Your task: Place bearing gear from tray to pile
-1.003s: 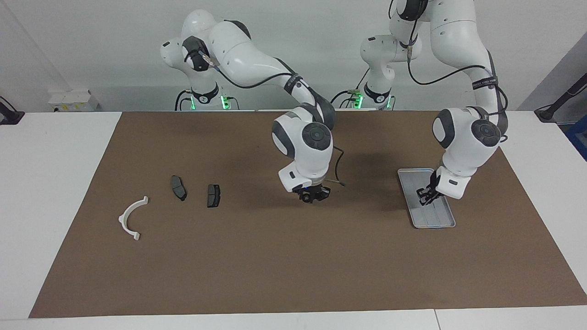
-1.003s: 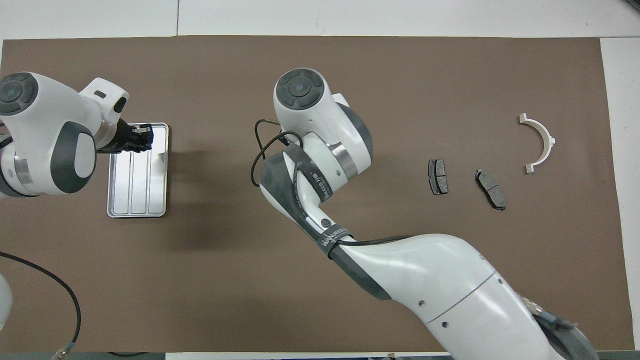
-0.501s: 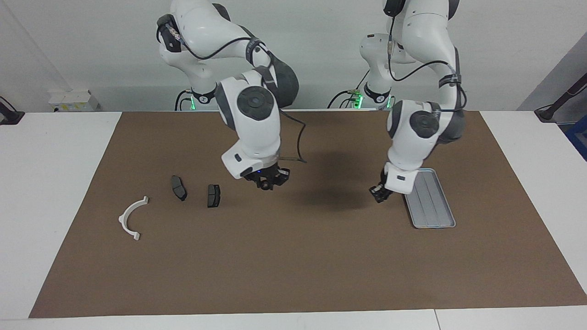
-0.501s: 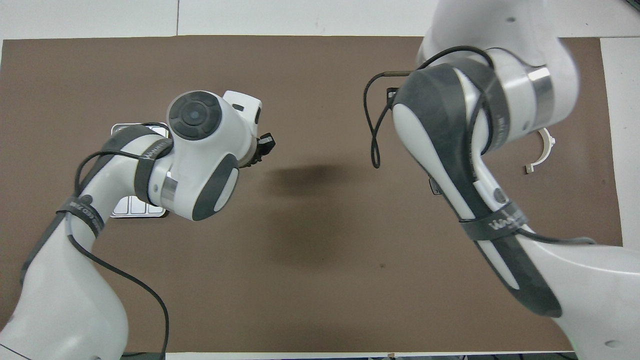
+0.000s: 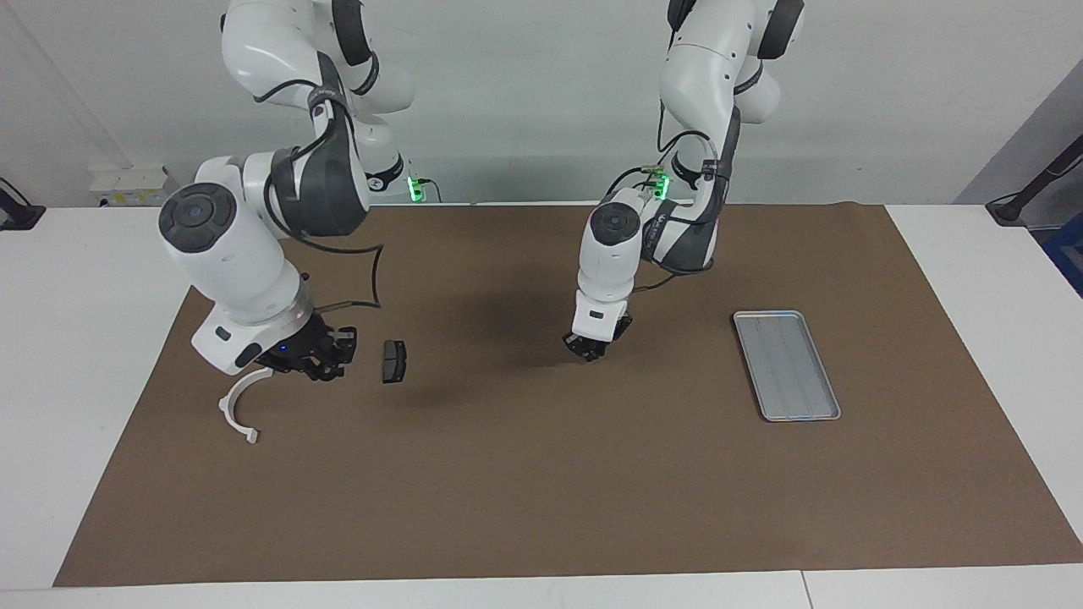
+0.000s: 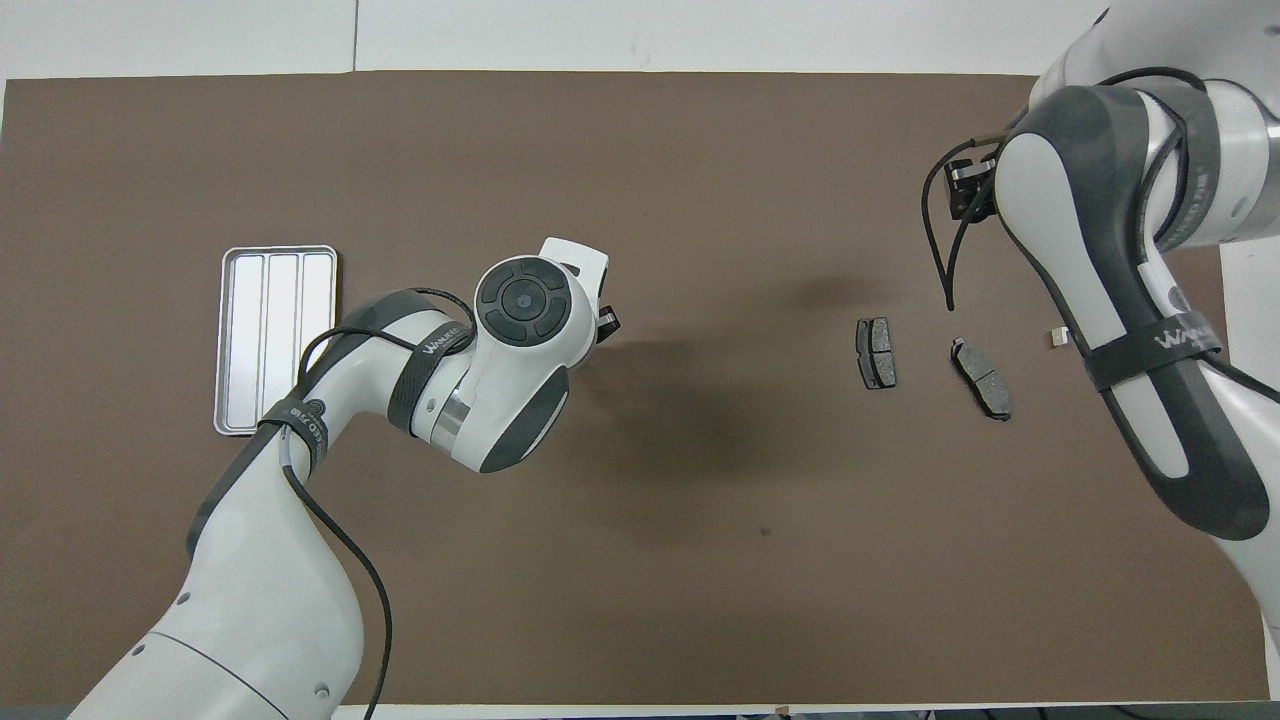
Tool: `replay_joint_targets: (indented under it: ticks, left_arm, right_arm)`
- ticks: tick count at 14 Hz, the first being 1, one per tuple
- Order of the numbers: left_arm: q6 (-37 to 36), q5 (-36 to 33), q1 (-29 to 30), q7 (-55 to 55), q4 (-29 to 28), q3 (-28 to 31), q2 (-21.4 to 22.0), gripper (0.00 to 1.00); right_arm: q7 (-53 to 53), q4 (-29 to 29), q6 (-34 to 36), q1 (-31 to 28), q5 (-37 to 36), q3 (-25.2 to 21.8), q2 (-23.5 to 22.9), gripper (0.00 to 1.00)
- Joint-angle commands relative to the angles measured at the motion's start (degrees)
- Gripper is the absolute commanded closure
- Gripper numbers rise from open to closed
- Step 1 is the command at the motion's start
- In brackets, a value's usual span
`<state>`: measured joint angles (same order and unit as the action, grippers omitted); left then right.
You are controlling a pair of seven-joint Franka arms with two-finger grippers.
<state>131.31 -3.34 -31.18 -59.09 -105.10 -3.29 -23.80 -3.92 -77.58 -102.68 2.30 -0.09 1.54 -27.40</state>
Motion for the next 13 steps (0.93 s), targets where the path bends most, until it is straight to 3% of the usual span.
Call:
replay_joint_targets:
  ticks: [1,3,6,12,13]
  left_arm:
    - [1.93,-1.41,-0.37,-2.43,-0.81,0.39,0.24,0.99]
    - [2.02,-1.41,-0.9,-2.52,-1.33,0.39,0.16,0.99]
    - [2.02,-1.41,-1.16,-2.52,-1.69,0.3,0.07,0.99]
    - [3.08,-1.32,-1.69,-2.61,-2.48,0.39,0.07,0.96]
    - [2.64,-1.32,-1.69,-2.87,-2.3,0.48,0.07,0.76]
  right_arm:
    - [-0.83,-11.95,-10.39,-0.28,-1.93,0.66,3.32,1.0]
    - [-0.83,-16.97,-18.31,-0.37,-2.9,0.66,2.71,1.0]
    - [-1.0,-17.16,-24.04,-1.77,-2.9,0.66,-2.03,1.0]
    - [-0.83,-17.34,-29.32,-2.04,-2.9,0.66,-5.3,1.0]
    - [-0.83,-17.43,-29.5,-2.04,-2.9,0.66,-5.39,1.0]
